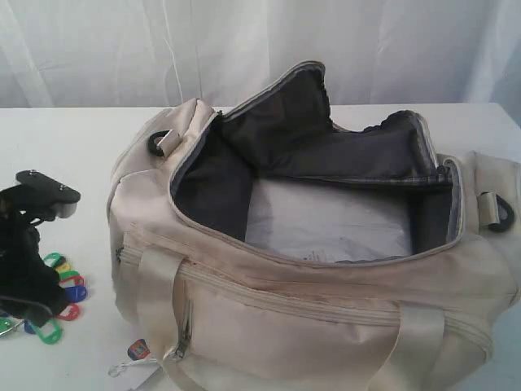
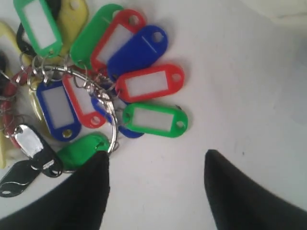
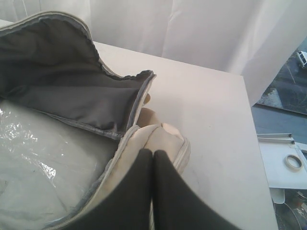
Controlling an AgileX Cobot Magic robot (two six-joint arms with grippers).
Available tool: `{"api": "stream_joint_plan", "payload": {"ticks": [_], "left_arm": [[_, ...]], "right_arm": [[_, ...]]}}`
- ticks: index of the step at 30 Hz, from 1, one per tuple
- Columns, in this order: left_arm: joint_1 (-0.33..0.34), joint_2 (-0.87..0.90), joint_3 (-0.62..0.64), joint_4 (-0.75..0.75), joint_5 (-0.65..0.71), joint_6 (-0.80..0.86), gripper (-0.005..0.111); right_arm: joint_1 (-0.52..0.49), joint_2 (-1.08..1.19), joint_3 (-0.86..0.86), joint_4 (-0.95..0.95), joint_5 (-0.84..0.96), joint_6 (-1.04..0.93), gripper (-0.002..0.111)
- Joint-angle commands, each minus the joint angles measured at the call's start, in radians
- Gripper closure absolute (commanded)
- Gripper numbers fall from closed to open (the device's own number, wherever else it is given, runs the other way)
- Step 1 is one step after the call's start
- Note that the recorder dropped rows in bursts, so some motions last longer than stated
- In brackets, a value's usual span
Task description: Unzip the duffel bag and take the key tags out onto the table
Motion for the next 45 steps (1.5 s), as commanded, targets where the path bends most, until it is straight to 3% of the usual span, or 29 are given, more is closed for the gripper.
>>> {"api": "stream_joint_plan", "payload": {"ticks": [1, 2, 7, 12, 15, 18, 22, 25, 35, 38, 45], "left_arm": [[0.004, 0.056, 0.032, 0.101, -0.099, -0.18, 0.042], [0.004, 0.087, 0.032, 0.161, -0.107, -0.232, 0.042], [0.004, 0.178, 0.032, 0.178, -0.202, -0.248, 0.045], [0.004, 0.235, 0.031, 0.178, -0.263, -0.291, 0.076], [0.004, 0.236, 0.017, 0.161, -0.294, -0.288, 0.107], [-0.005, 0.236, -0.025, 0.032, -0.3, -0.159, 0.107], [-0.059, 0.236, -0.085, -0.193, -0.258, 0.141, 0.107], [-0.1, 0.236, -0.127, -0.307, -0.228, 0.262, 0.107], [-0.127, 0.236, -0.18, -0.314, -0.125, 0.266, 0.106], [-0.127, 0.236, -0.18, -0.314, -0.115, 0.266, 0.096], [-0.127, 0.236, -0.18, -0.296, -0.112, 0.266, 0.052]], "right_arm": [[-0.002, -0.004, 0.005, -0.011, -0.012, 0.007, 0.108], [-0.002, -0.004, 0.005, -0.011, -0.012, 0.007, 0.108], [-0.002, -0.004, 0.005, -0.011, -0.012, 0.007, 0.108], [-0.002, -0.004, 0.005, -0.011, -0.012, 0.007, 0.108], [-0.002, -0.004, 0.005, -0.011, -0.012, 0.007, 0.108], [-0.002, -0.004, 0.005, -0.011, -0.012, 0.007, 0.108], [-0.002, -0.004, 0.005, -0.011, -0.012, 0.007, 0.108], [-0.002, -0.004, 0.005, -0.011, -0.012, 0.007, 0.108], [-0.002, -0.004, 0.005, -0.011, -0.012, 0.007, 0.108], [-0.002, -0.004, 0.005, -0.011, -0.012, 0.007, 0.108], [-0.002, -0.004, 0.005, -0.011, -0.012, 0.007, 0.108]]}}
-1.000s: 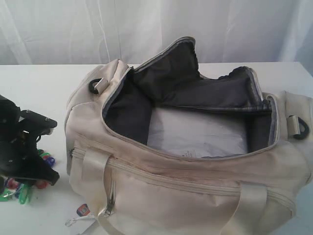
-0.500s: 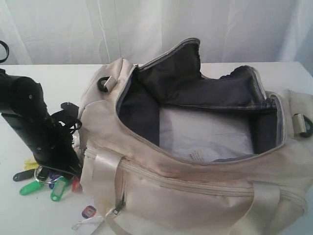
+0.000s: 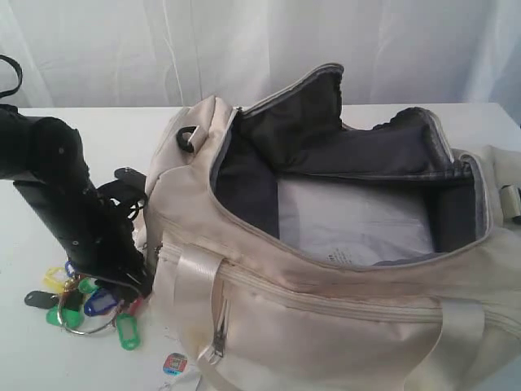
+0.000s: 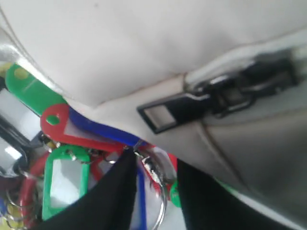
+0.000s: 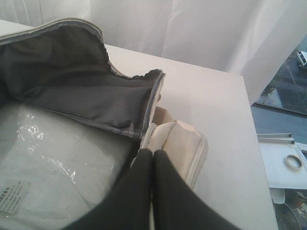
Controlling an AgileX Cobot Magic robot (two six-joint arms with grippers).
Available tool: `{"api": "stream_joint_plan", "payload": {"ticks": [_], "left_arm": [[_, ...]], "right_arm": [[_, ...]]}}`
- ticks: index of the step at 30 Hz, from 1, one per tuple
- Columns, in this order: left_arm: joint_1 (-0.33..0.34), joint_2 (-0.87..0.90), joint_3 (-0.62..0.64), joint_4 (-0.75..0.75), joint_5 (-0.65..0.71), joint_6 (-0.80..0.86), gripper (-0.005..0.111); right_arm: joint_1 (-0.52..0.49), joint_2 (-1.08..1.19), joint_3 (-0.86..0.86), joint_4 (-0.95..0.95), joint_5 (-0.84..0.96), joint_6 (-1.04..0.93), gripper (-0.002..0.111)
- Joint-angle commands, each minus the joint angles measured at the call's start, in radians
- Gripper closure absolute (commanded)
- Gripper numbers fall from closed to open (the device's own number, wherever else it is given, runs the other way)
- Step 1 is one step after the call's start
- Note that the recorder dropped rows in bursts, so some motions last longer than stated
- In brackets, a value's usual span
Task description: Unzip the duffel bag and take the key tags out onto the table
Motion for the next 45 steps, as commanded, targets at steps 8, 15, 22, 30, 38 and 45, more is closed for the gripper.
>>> {"api": "stream_joint_plan", "payload": {"ticks": [8, 15, 22, 30, 38, 45], "left_arm": [[-0.007, -0.065, -0.114, 0.045, 0.193, 0.003, 0.041], [-0.007, -0.18, -0.251, 0.172, 0.457, -0.082, 0.065], [-0.007, -0.402, -0.253, 0.243, 0.495, -0.226, 0.101], [-0.007, -0.71, -0.116, 0.243, 0.322, -0.314, 0.107], [-0.007, -0.824, -0.118, 0.243, 0.351, -0.307, 0.107], [-0.007, -0.835, -0.118, 0.243, 0.351, -0.307, 0.107]], "right_arm": [[-0.002, -0.004, 0.005, -0.011, -0.012, 0.007, 0.108], [-0.002, -0.004, 0.005, -0.011, -0.012, 0.007, 0.108], [-0.002, -0.004, 0.005, -0.011, -0.012, 0.007, 0.108], [-0.002, -0.004, 0.005, -0.011, -0.012, 0.007, 0.108], [-0.002, -0.004, 0.005, -0.011, -0.012, 0.007, 0.108], [-0.002, -0.004, 0.005, -0.011, -0.012, 0.007, 0.108]]}}
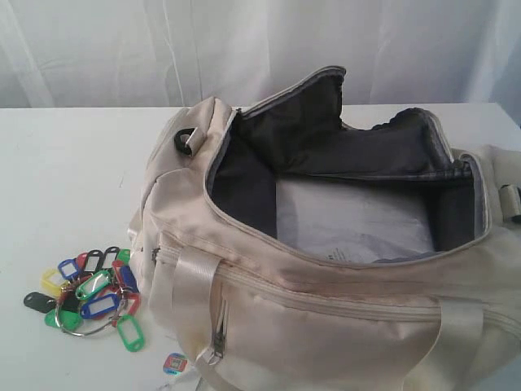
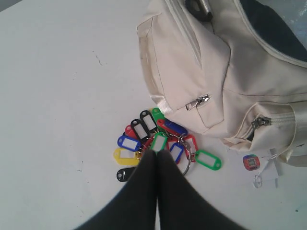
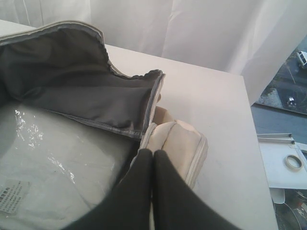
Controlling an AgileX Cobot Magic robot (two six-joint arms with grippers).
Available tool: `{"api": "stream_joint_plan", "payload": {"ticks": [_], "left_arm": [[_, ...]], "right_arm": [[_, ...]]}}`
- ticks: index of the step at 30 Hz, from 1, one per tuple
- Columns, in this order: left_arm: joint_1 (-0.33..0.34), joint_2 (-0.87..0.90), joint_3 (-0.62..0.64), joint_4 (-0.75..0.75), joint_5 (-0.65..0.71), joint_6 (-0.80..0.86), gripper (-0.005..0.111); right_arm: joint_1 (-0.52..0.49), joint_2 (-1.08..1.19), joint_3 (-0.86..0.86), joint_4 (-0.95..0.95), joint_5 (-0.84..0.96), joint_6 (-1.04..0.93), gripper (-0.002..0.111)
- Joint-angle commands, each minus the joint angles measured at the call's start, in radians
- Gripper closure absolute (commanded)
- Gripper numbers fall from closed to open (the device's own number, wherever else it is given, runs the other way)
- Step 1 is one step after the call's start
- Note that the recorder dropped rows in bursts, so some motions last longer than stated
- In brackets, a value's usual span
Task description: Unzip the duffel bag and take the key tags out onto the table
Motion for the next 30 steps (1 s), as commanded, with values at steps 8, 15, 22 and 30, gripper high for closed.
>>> {"api": "stream_joint_plan", "payload": {"ticks": [8, 15, 22, 30], "left_arm": [[-0.007, -0.006, 0.007, -0.002, 0.007, -0.008, 0.107], [0.09, -0.077, 0.007, -0.019, 0.007, -0.008, 0.107], [0.319, -0.292, 0.007, 0.0, 0.007, -0.008, 0.107], [0.42, -0.553, 0.007, 0.006, 0.007, -0.008, 0.107]], "right_arm": [[-0.002, -0.004, 0.005, -0.011, -0.012, 0.007, 0.108], [-0.002, -0.004, 0.005, -0.011, -0.012, 0.007, 0.108], [-0.002, -0.004, 0.005, -0.011, -0.01, 0.007, 0.108], [-0.002, -0.004, 0.005, -0.011, -0.01, 0.007, 0.108]]}}
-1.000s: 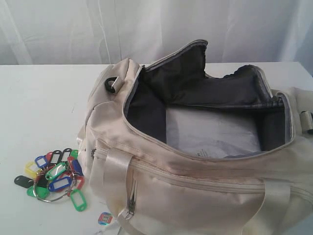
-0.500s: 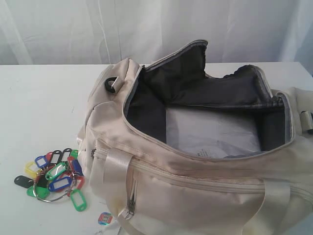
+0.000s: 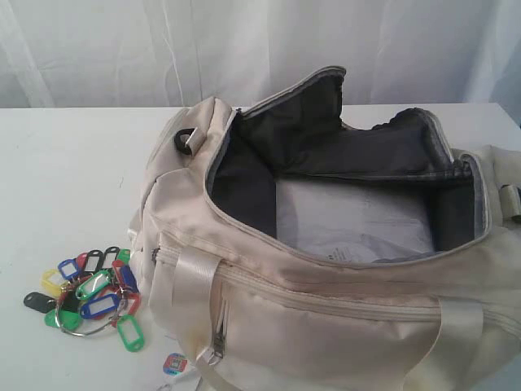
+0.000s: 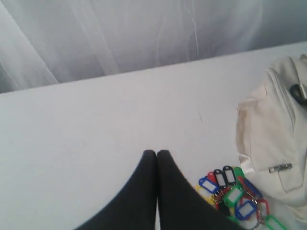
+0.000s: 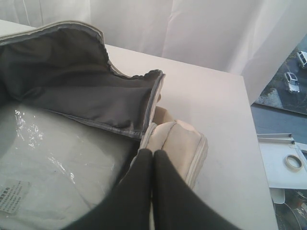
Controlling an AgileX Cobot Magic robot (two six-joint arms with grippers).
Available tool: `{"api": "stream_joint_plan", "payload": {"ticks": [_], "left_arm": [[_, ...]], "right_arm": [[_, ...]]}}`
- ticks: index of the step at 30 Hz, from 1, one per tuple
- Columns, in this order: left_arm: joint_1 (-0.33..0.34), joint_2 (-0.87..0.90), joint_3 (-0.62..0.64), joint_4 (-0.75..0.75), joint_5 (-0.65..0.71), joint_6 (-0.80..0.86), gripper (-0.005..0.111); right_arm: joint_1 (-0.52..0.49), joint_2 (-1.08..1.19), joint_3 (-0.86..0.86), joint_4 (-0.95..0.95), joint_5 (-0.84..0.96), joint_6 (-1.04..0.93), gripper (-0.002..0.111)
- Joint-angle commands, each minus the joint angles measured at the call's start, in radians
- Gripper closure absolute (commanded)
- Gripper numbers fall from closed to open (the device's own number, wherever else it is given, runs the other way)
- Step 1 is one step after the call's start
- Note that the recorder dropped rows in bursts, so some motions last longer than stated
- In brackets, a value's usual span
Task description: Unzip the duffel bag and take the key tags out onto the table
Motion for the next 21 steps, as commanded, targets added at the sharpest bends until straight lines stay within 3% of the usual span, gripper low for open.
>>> {"api": "stream_joint_plan", "payload": {"ticks": [1, 13, 17, 21], "left_arm": [[0.029, -0.14, 0.002, -0.001, 0.005, -0.008, 0.107], [0.076, -0.358, 0.018, 0.01, 0.003, -0.008, 0.107], [0.076, -0.4, 0.127, 0.01, -0.033, -0.008, 0.107], [0.076, -0.46, 0.342, 0.01, -0.186, -0.008, 0.107]], "right_arm": [[-0.002, -0.004, 0.005, -0.011, -0.01, 0.007, 0.108], [-0.002, -0.004, 0.005, -0.011, -0.01, 0.007, 0.108], [-0.002, -0.004, 0.005, -0.011, -0.01, 0.007, 0.108], [-0.002, -0.004, 0.005, -0.011, -0.01, 0.007, 0.108]]}}
